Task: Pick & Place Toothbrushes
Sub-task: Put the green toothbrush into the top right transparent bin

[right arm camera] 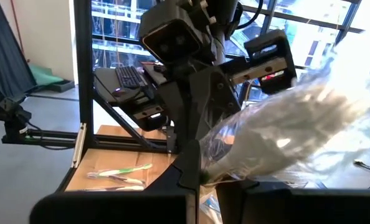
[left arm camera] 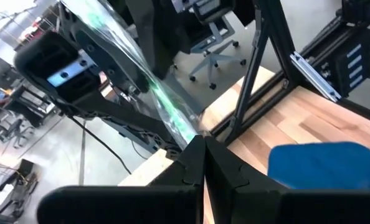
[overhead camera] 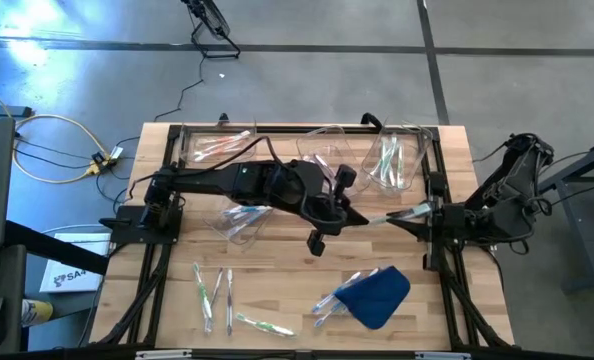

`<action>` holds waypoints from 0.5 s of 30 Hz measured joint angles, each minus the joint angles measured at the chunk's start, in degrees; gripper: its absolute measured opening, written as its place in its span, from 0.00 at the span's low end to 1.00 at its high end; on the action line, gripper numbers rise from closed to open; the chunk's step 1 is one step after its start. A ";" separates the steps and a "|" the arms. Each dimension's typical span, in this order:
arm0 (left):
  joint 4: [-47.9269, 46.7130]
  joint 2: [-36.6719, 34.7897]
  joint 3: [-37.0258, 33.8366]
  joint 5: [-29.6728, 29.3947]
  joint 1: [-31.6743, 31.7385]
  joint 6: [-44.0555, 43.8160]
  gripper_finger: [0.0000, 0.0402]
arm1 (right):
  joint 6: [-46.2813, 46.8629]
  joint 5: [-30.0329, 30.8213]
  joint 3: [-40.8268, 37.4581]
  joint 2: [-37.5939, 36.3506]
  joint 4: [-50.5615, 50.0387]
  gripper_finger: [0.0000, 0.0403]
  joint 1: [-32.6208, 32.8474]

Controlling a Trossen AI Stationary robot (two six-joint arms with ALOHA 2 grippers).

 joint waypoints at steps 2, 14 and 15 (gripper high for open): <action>-0.50 0.00 0.00 0.01 0.00 -0.03 0.00 | 0.00 -0.02 0.00 0.00 -0.02 0.04 0.00; -1.38 -0.39 0.00 -0.05 -0.02 -0.17 0.00 | 0.05 -0.02 0.00 -0.02 -0.06 0.04 0.01; -1.62 -0.39 0.00 -0.05 -0.02 -0.13 0.00 | 0.19 0.00 0.00 -0.02 -0.09 0.04 0.08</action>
